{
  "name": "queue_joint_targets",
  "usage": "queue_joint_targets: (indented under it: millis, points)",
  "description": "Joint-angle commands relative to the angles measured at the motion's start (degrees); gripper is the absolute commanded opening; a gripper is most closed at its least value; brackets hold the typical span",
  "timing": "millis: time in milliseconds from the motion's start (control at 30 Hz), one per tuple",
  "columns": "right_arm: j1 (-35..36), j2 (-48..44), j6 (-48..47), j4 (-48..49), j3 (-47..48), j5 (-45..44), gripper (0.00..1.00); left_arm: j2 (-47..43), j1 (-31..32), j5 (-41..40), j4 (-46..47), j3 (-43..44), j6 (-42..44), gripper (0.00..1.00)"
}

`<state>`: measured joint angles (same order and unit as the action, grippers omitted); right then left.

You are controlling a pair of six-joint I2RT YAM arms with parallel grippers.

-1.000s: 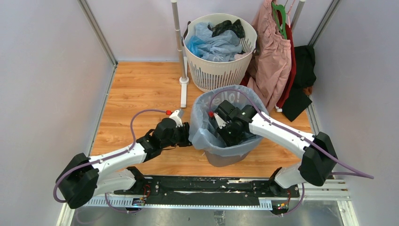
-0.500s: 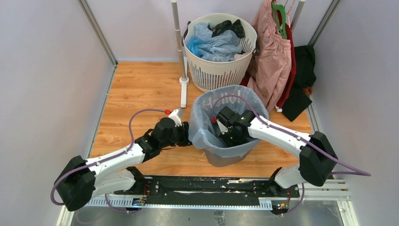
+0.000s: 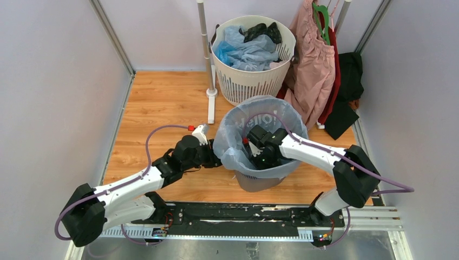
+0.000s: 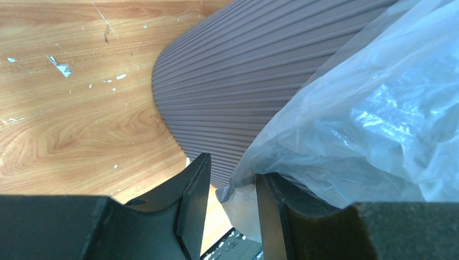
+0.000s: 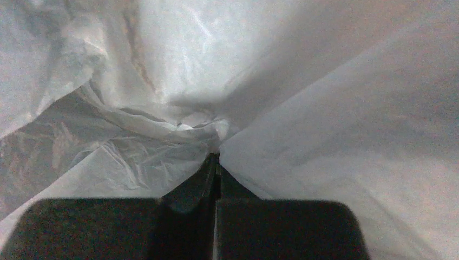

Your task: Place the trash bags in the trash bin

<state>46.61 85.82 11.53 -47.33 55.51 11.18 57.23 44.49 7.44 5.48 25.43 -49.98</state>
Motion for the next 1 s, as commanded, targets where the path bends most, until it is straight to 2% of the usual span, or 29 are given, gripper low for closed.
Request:
queue_joint_targets:
  millis: [0,300,400,533,567,667,733,833,967]
  points:
    - [-1.19,-0.55,2.12,-0.70,-1.32,0.86,0.00,-0.97,0.51,-0.47,-1.26,1.38,0.05,0.41]
    - [-2.44,2.04,3.48,-3.89,-1.22,-0.18,0.00,-3.71,0.53,-0.51,-4.21,2.85,-0.17,0.41]
    - [-2.46,-0.04,4.72,-5.98,0.00,-1.26,0.01,-4.86,0.55,-1.01,-6.35,3.47,0.09,0.41]
    - [-2.47,-3.62,5.42,-10.05,3.68,-2.82,0.11,-5.51,0.54,-1.16,-7.54,3.88,0.14,0.42]
    - [-2.45,-4.60,5.43,-10.74,5.18,-2.81,0.17,-5.57,0.55,-1.21,-7.63,3.92,0.15,0.42]
    - [-2.42,-7.15,5.49,-12.36,8.40,-2.01,0.25,-5.44,0.56,-1.15,-7.55,3.89,0.21,0.42]
    - [-2.45,-7.59,5.52,-14.64,10.74,-3.18,0.28,-5.38,0.51,-1.13,-7.65,4.04,0.23,0.42]
    - [-2.41,-7.05,5.48,-19.65,13.45,-7.86,0.29,-5.54,0.51,-1.17,-7.82,4.01,0.32,0.42]
    - [-2.44,-4.95,6.64,-23.76,13.02,-14.41,0.21,-5.62,0.54,-1.06,-7.83,4.01,0.23,0.42]
